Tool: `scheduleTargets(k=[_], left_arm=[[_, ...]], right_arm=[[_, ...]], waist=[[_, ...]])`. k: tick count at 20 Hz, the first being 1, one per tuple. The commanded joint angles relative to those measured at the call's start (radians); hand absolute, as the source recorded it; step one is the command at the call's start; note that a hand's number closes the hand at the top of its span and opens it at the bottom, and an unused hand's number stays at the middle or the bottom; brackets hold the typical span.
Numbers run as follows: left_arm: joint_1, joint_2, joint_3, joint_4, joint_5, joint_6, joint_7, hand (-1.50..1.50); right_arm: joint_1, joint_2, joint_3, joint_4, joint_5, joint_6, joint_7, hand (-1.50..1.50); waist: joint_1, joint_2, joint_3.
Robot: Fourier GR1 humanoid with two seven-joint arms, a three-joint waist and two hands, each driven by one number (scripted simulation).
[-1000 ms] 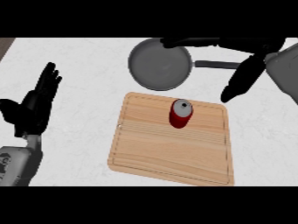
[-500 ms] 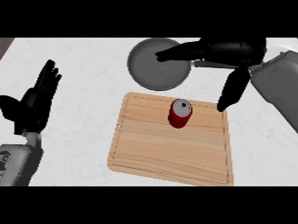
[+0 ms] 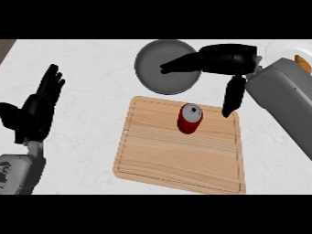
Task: Pick the can from the cutting board and place it in the pan
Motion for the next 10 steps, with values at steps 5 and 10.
scheduleTargets(k=[5,10], left_arm=[[-0.011,0.002,0.016,0.002,-0.016,-0.018,0.006,0.0],[-0.05,-0.018,0.048,0.082,-0.02,-0.022,-0.037,0.0]], right_arm=[[0.029,0.045,0.061,-0.024,0.089,0.049,-0.083,-1.5],[0.04,0.086,0.079,0.047,0.181,-0.036,-0.129,-1.5]], waist=[[-0.006,-0.003,0.0],[-0.005,0.001,0.0]])
